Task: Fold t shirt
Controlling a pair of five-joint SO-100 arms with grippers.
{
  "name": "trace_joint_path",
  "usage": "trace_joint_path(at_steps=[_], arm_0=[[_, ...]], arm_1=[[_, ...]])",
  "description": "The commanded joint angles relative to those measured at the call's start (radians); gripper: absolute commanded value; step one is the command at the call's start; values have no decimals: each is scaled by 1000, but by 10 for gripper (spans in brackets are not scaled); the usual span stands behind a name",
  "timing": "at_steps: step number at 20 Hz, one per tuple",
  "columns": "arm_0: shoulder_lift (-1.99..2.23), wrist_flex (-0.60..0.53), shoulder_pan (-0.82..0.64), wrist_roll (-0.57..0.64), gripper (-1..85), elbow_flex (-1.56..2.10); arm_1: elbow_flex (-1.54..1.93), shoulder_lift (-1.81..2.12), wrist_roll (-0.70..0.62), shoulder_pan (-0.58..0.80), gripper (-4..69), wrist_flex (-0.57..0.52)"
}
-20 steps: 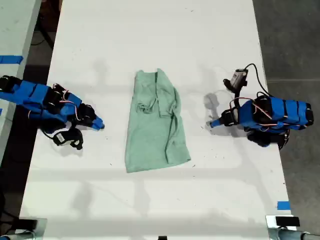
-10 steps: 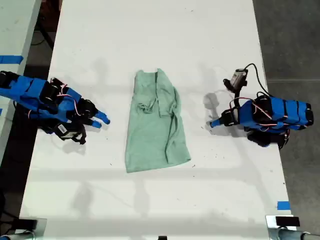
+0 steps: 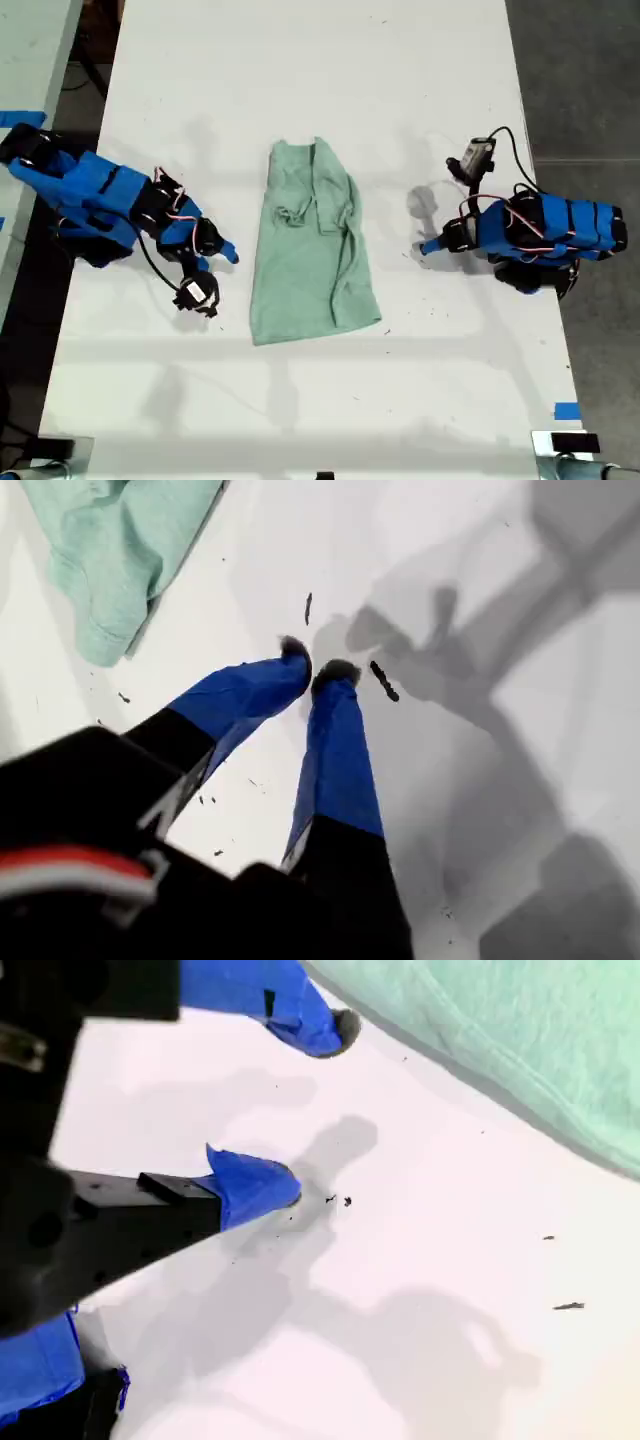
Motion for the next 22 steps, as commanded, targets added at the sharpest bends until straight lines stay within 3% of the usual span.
trace_joint_path(at_steps=[1, 6, 13, 20, 22], arm_0=[[-89, -49, 32, 0, 224, -74], [-324, -161, 52, 80, 222, -224], [-618, -163, 60, 218, 219, -560], [-710, -146, 49, 207, 209, -618], [-707, -140, 43, 215, 170, -618]], arm_1=[[71, 11, -12, 5, 39, -29], [71, 11, -12, 3, 39, -29], [71, 11, -12, 2, 40, -29], [71, 11, -14, 0, 40, -29], [71, 11, -14, 0, 41, -29]])
